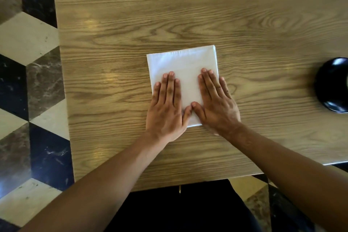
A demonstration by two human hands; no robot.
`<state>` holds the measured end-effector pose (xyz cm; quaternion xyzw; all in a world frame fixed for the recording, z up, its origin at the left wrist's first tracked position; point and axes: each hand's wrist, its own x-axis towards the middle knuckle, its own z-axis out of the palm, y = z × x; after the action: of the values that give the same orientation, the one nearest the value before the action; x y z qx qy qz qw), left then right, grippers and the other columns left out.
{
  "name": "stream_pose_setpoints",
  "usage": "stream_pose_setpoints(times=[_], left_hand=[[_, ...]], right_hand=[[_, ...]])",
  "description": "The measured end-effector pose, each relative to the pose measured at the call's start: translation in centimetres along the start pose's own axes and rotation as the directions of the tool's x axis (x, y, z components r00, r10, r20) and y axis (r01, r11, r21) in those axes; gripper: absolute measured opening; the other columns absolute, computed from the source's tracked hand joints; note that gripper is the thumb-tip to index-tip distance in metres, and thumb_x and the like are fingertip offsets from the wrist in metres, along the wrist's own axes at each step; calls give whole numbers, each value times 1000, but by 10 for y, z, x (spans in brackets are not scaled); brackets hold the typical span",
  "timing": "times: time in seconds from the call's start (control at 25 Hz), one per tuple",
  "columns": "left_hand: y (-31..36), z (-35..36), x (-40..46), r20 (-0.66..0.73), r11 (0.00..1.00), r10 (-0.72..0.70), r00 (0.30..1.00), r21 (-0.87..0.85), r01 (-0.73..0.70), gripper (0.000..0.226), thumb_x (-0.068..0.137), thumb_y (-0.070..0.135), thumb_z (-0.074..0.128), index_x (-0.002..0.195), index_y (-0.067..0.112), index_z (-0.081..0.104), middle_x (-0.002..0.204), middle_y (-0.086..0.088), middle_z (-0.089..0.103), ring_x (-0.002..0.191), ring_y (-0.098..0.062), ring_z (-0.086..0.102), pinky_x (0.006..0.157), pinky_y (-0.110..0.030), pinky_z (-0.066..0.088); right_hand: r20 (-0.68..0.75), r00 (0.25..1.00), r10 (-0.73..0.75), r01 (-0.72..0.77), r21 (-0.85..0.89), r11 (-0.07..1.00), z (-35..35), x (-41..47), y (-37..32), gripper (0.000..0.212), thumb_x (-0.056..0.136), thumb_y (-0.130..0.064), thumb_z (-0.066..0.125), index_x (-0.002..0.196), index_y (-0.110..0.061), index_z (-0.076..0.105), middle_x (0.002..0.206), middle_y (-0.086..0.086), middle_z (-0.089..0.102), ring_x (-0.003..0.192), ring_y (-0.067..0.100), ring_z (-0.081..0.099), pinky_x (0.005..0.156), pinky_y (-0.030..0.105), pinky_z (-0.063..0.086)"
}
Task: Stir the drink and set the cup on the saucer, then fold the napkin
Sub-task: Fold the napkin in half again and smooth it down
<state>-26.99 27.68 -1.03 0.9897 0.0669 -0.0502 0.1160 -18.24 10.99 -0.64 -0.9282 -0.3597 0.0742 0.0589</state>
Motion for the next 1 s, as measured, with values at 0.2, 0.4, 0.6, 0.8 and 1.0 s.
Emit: stream_pose_setpoints(times=[0.2, 0.4, 0.6, 0.8, 1.0], left_hand=[[-1, -11, -3, -93, 998, 18, 995, -60, -24, 70, 107, 40, 37, 157, -7, 24, 168, -26, 15, 159, -38, 12, 128, -54, 15], [-3, -17, -8, -118, 1000, -10, 993, 18, 12, 67, 108, 35, 38, 156, -10, 25, 166, -30, 17, 158, -40, 14, 129, -52, 14], [-18, -10, -7, -91, 996, -78, 993, 34, 81, 72, 106, 38, 40, 156, -11, 24, 166, -31, 17, 158, -40, 14, 129, -52, 15], [-25, -6, -5, -47, 996, -79, 996, 45, 82, 77, 104, 43, 40, 158, -9, 20, 168, -29, 13, 159, -39, 10, 128, -54, 16], [-22, -8, -7, -33, 995, -85, 996, 45, 87, 76, 105, 46, 37, 158, -6, 22, 168, -27, 14, 159, -37, 11, 127, -54, 18]], right_hand=[[42, 998, 38, -39, 23, 999, -14, 3, -10, 74, 103, -48, 30, 160, -4, 16, 170, 13, 11, 158, 26, 6, 127, 52, 10], [-15, 1000, 7, -7, 23, 1000, -24, 21, -34, 69, 104, -41, 33, 160, -3, 18, 170, 14, 12, 158, 27, 6, 128, 47, 5], [42, 999, 31, -32, 32, 999, -2, 19, -41, 72, 102, -43, 35, 160, -4, 17, 170, 14, 10, 158, 27, 5, 128, 47, 8], [30, 999, 38, -39, 34, 999, 8, 19, -39, 76, 99, -45, 38, 161, -6, 17, 170, 12, 10, 158, 25, 4, 128, 47, 9], [34, 999, 41, -43, 58, 997, 4, 17, -41, 75, 100, -45, 37, 161, -6, 18, 170, 11, 10, 158, 25, 5, 128, 48, 11]])
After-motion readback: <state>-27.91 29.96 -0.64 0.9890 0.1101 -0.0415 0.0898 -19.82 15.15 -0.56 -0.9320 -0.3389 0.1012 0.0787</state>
